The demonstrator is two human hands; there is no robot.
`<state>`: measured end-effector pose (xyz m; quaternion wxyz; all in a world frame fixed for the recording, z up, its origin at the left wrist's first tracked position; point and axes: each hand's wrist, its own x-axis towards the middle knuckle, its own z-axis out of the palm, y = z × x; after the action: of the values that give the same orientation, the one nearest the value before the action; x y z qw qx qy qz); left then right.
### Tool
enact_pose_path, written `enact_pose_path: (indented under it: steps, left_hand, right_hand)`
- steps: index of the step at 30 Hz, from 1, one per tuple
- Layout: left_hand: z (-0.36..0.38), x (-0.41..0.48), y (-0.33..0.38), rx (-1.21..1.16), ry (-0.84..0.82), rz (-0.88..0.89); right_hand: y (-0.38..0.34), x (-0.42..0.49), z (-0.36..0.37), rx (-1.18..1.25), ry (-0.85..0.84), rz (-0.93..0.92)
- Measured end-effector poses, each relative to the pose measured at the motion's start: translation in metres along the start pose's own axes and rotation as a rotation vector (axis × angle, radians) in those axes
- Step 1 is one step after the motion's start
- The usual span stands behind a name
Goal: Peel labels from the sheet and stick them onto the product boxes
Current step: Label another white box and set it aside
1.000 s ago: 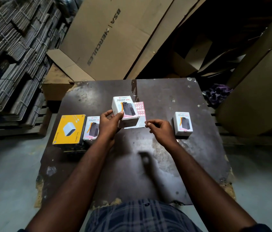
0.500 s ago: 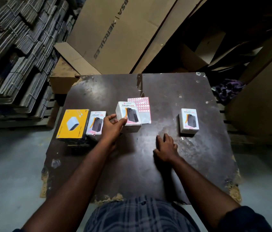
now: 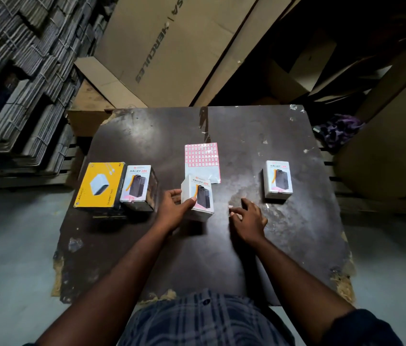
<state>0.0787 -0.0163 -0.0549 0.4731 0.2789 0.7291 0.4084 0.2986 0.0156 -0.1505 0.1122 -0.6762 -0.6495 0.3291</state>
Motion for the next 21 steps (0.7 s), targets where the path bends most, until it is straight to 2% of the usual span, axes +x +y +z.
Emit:
enact_pose_path:
  steps: [9,16,21]
  left_hand:
    - [-0.003,0.008,-0.005,0.004,0.003,-0.006]
    - [-0.012,0.020,-0.030,0.018,-0.005,-0.089]
    - [-0.015,0.026,-0.036,0.003,-0.022,-0.107]
  right_hand:
    - [0.005,0.005,-0.003,-0.087,0.029,-0.046]
    - [0.005,0.010,-0.007,-0.100,0.031,-0.047]
    - [-0.007,0.014,-0.010,-0.368,0.007,-0.091]
